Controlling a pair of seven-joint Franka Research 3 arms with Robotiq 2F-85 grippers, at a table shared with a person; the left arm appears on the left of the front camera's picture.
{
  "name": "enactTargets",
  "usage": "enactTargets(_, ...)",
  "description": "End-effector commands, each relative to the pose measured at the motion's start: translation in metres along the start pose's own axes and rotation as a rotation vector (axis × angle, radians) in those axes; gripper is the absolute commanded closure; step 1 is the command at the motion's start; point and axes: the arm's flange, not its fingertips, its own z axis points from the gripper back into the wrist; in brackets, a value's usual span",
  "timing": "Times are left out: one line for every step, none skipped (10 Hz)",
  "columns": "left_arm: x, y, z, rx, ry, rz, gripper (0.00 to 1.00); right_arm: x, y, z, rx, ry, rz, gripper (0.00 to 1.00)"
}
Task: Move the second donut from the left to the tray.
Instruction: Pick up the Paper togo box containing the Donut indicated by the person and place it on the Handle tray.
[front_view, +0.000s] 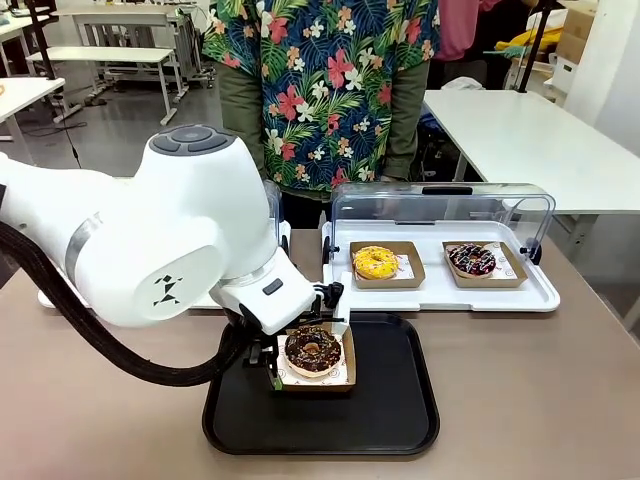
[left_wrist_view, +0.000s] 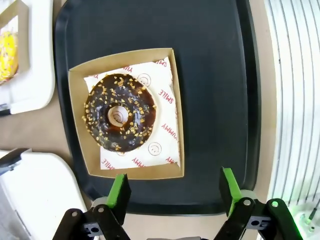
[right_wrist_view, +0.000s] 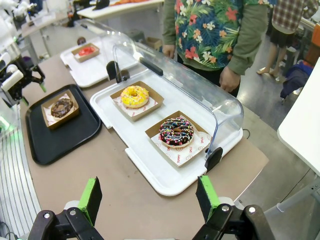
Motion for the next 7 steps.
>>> enactTargets(0.0019,-0.0019,-0.0008,0.018,-0.003,-0.003,0.08,0.0009,-0.0026,-0.0004,-0.004,-0.037,0.028,0.00)
enactTargets(0.0019,-0.0019,-0.0008,0.018,-0.003,-0.003,0.08,0.0009,-0.0026,-0.0004,-0.004,-0.037,0.028,0.00)
enactTargets(0.0019,-0.0019,-0.0008,0.018,-0.003,-0.003,0.08,0.0009,-0.0026,-0.0004,-0.004,-0.037,0.028,0.00)
enactTargets(0.0019,-0.0019,-0.0008,0.018,-0.003,-0.003,0.08,0.0009,-0.0026,-0.0004,-0.004,-0.037,0.028,0.00)
enactTargets(0.0019,-0.0019,-0.0008,0.018,-0.003,-0.003,0.08,0.0009,-0.0026,-0.0004,-0.004,-0.037,0.028,0.00)
enactTargets(0.0019,-0.0019,-0.0008,0.018,-0.003,-0.003,0.08,0.0009,-0.0026,-0.0004,-0.004,-0.037,0.028,0.00)
enactTargets(0.0019,-0.0019,-0.0008,0.018,-0.003,-0.003,0.08,0.0009,-0.0026,-0.0004,-0.004,-0.037,0.028,0.00)
